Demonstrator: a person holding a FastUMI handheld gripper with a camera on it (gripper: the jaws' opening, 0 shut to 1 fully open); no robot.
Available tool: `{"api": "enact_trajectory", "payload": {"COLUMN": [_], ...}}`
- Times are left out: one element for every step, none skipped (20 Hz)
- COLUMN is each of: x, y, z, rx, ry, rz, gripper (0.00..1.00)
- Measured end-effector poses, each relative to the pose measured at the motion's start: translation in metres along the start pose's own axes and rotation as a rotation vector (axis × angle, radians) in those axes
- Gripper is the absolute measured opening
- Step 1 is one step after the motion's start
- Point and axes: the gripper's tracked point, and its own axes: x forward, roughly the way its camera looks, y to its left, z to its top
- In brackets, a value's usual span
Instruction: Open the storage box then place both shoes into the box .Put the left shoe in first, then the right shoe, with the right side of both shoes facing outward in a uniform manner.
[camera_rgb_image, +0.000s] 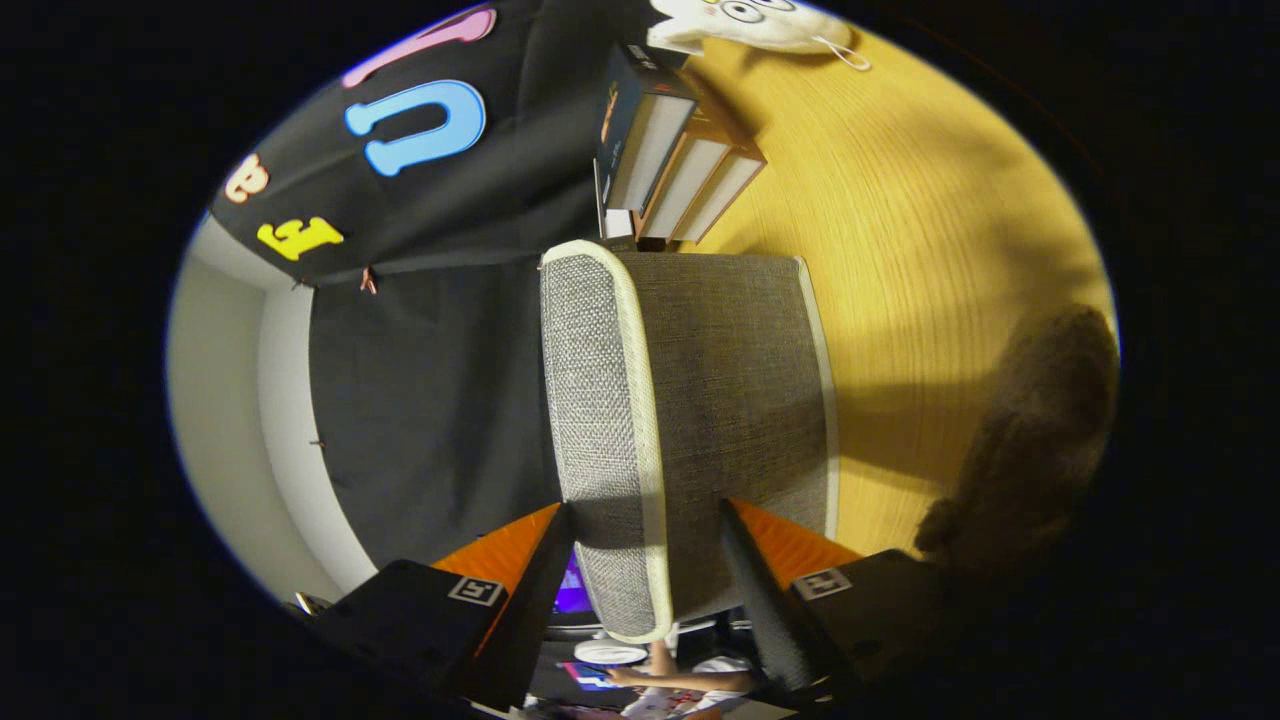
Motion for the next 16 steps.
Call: {"api": "enact_trajectory", "payload": {"x": [0.000, 0.005, 0.005, 0.006, 0.007, 0.009, 0.011, 0.015, 0.015, 0.015, 0.013, 0.013, 0.011, 0.011, 0.011, 0.013], "y": [0.005, 0.004, 0.002, 0.002, 0.012, 0.018, 0.023, 0.026, 0.033, 0.038, 0.041, 0.048, 0.058, 0.071, 0.081, 0.090], "z": [0.002, 0.000, -0.003, -0.002, -0.001, 0.003, 0.004, 0.004, -0.001, -0.005, -0.006, -0.005, -0.005, -0.005, -0.006, -0.007], "rx": [0.009, 0.007, 0.002, 0.013, 0.025, 0.013, -0.033, -0.077, -0.100, -0.106, -0.120, -0.140, -0.159, -0.174, -0.193, -0.216], "ry": [-0.003, -0.005, 0.004, 0.012, 0.007, -0.018, -0.039, -0.054, -0.053, -0.053, -0.067, -0.090, -0.116, -0.142, -0.165, -0.186], "rz": [0.025, 0.021, 0.021, 0.025, 0.055, 0.060, 0.053, 0.050, 0.056, 0.053, 0.039, 0.034, 0.037, 0.047, 0.050, 0.045], "gripper": [0.76, 0.67, 0.61, 0.54, 0.47, 0.31, 0.14, 0.09, 0.07, 0.05, 0.05, 0.05, 0.05, 0.05, 0.05, 0.05]}}
